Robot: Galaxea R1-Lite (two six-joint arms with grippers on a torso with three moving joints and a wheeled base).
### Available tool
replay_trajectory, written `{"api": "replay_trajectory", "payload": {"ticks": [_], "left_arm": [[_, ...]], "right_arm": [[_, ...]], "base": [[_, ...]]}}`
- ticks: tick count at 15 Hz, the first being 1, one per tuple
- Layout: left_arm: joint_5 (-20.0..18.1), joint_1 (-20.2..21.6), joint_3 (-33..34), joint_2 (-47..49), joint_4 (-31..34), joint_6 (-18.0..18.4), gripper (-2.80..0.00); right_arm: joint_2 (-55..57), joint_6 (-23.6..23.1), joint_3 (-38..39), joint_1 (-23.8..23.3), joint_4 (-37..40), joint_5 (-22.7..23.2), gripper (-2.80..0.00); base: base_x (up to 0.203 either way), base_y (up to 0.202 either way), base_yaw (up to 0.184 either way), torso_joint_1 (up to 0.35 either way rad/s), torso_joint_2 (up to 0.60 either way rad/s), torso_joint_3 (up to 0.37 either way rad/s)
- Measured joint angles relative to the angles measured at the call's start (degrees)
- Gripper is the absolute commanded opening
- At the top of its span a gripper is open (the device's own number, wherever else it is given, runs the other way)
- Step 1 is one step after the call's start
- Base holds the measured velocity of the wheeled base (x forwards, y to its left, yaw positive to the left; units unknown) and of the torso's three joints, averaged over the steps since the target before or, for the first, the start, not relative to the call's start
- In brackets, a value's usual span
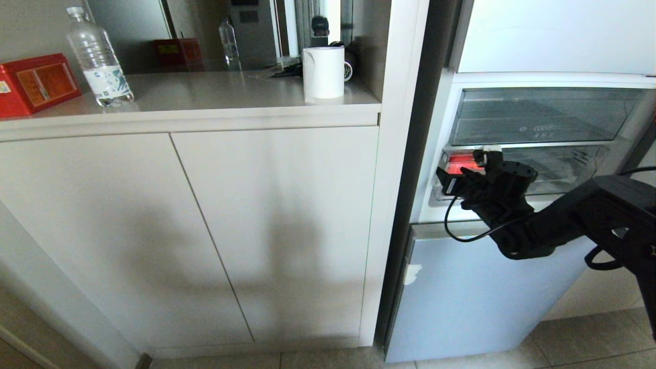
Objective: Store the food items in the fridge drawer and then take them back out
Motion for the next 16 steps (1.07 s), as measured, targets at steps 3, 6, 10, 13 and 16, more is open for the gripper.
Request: {"api": "replay_trajectory", "payload": {"ticks": [3, 6, 10, 13, 16], "left_arm": [[0.0, 0.05, 0.0, 0.0, 0.0, 0.0, -2.8], [-0.02, 0.05, 0.0, 0.0, 0.0, -0.02, -2.8], [-0.02, -0.01, 0.0, 0.0, 0.0, 0.0, -2.8], [-0.02, 0.05, 0.0, 0.0, 0.0, -0.02, -2.8], [-0.02, 0.04, 0.0, 0.0, 0.0, 0.0, -2.8]], "right_arm": [[1.14, -0.02, -2.12, 0.94, 0.2, -0.96, -2.8], [1.96, -0.1, -3.02, 2.09, 0.23, -1.63, -2.8], [2.12, 0.0, -2.33, 2.97, -0.02, -2.63, -2.8], [0.69, 0.16, 1.41, 3.16, -0.52, -2.55, -2.8], [-1.93, 0.47, 6.8, 3.21, -2.49, -2.4, -2.8]], "base": [[0.0, 0.0, 0.0, 0.0, 0.0, 0.0], [0.0, 0.0, 0.0, 0.0, 0.0, 0.0], [0.0, 0.0, 0.0, 0.0, 0.0, 0.0], [0.0, 0.0, 0.0, 0.0, 0.0, 0.0], [0.0, 0.0, 0.0, 0.0, 0.0, 0.0]]}}
